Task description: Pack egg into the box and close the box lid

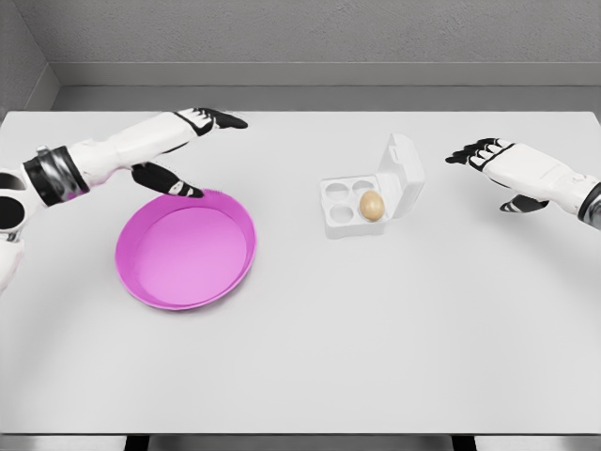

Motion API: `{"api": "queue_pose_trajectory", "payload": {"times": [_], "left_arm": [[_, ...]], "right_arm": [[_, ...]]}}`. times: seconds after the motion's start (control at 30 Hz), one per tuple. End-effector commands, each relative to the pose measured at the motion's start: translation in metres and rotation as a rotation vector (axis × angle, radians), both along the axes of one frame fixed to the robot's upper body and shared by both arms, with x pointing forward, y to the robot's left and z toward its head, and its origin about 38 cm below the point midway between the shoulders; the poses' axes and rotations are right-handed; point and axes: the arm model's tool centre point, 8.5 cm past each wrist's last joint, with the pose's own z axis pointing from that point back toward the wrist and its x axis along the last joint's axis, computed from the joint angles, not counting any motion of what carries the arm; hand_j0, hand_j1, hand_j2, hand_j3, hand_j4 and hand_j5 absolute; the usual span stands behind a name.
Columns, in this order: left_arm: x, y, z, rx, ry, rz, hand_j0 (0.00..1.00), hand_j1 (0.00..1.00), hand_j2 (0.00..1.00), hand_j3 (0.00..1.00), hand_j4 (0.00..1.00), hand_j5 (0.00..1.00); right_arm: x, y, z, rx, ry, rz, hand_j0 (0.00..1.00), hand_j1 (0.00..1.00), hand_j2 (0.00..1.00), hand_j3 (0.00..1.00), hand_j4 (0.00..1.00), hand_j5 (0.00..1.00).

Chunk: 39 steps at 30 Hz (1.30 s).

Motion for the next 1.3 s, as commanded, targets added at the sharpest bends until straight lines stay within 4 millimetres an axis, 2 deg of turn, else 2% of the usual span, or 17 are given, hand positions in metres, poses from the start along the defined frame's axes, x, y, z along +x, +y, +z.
{"api": "queue_pose_trajectory", "payload": {"times": [0.0,0.1,0.2,0.27,0.33,0.4,0.43,0.63,0.73,0.8,0.9,1.0,1.07,1.1,1.13,1.2,1.27], "left_arm": [[-0.013,0.037,0.05,-0.057,-0.083,0.024,1.0,1.0,1.0,1.0,1.0,1.0],[-0.023,0.07,0.05,-0.148,-0.08,0.093,1.0,1.0,1.0,1.0,1.0,1.0],[-0.036,0.089,0.03,-0.214,-0.04,0.147,1.0,1.0,1.0,1.0,1.0,1.0],[-0.04,0.079,0.004,-0.276,0.004,0.15,1.0,1.0,1.0,1.0,1.0,1.0],[-0.052,0.09,-0.017,-0.35,0.024,0.213,1.0,1.0,1.0,1.0,1.0,1.0],[-0.053,0.089,-0.016,-0.37,0.008,0.224,1.0,1.0,1.0,1.0,1.0,1.0],[-0.052,0.089,-0.022,-0.334,0.018,0.235,1.0,1.0,1.0,1.0,1.0,1.0],[-0.052,0.087,-0.026,-0.32,0.022,0.239,1.0,1.0,1.0,1.0,1.0,1.0],[-0.052,0.087,-0.025,-0.318,0.02,0.239,1.0,1.0,1.0,1.0,1.0,1.0],[-0.052,0.087,-0.025,-0.318,0.02,0.239,1.0,1.0,1.0,1.0,1.0,1.0],[-0.052,0.087,-0.025,-0.318,0.02,0.239,1.0,1.0,1.0,1.0,1.0,1.0],[-0.052,0.087,-0.025,-0.318,0.02,0.239,1.0,1.0,1.0,1.0,1.0,1.0],[-0.052,0.086,-0.025,-0.32,0.019,0.237,1.0,1.0,1.0,1.0,1.0,1.0],[-0.052,0.086,-0.025,-0.32,0.021,0.238,1.0,1.0,1.0,1.0,1.0,1.0],[-0.052,0.086,-0.025,-0.32,0.021,0.238,1.0,1.0,1.0,1.0,1.0,1.0],[-0.052,0.086,-0.025,-0.318,0.019,0.238,1.0,1.0,1.0,1.0,1.0,1.0],[-0.052,0.086,-0.025,-0.32,0.019,0.237,1.0,1.0,1.0,1.0,1.0,1.0]], "right_arm": [[0.0,0.0,0.001,0.006,-0.001,-0.002,1.0,1.0,1.0,1.0,1.0,1.0],[0.001,0.004,-0.001,0.011,0.001,0.005,1.0,1.0,1.0,1.0,1.0,1.0],[-0.002,0.02,0.005,0.018,-0.019,0.054,1.0,1.0,1.0,1.0,1.0,1.0],[-0.004,0.031,0.008,0.022,-0.027,0.088,1.0,1.0,1.0,1.0,1.0,1.0],[-0.008,0.042,0.008,0.023,-0.029,0.123,1.0,1.0,1.0,1.0,1.0,1.0],[-0.009,0.043,0.008,0.02,-0.028,0.13,1.0,1.0,1.0,1.0,1.0,1.0],[-0.009,0.045,0.007,0.02,-0.026,0.136,1.0,1.0,1.0,1.0,1.0,1.0],[-0.018,0.073,0.023,0.042,-0.076,0.224,1.0,1.0,1.0,1.0,1.0,1.0],[-0.026,0.095,0.024,0.054,-0.08,0.294,1.0,1.0,1.0,1.0,1.0,1.0],[-0.03,0.107,0.017,0.05,-0.062,0.327,1.0,1.0,1.0,1.0,1.0,1.0],[-0.031,0.143,0.008,0.072,-0.046,0.401,1.0,1.0,1.0,1.0,1.0,1.0],[-0.032,0.155,0.005,0.088,-0.039,0.422,1.0,1.0,1.0,1.0,1.0,1.0],[-0.032,0.149,0.01,0.085,-0.046,0.412,1.0,1.0,1.0,1.0,1.0,1.0],[-0.03,0.145,0.023,0.098,-0.076,0.404,1.0,1.0,1.0,1.0,1.0,1.0],[-0.028,0.114,0.049,0.067,-0.136,0.353,1.0,1.0,1.0,1.0,1.0,1.0],[-0.034,0.08,0.066,0.057,-0.179,0.282,1.0,1.0,1.0,1.0,1.0,1.0],[-0.035,0.055,0.076,0.042,-0.201,0.227,1.0,1.0,1.0,1.0,1.0,1.0]]}}
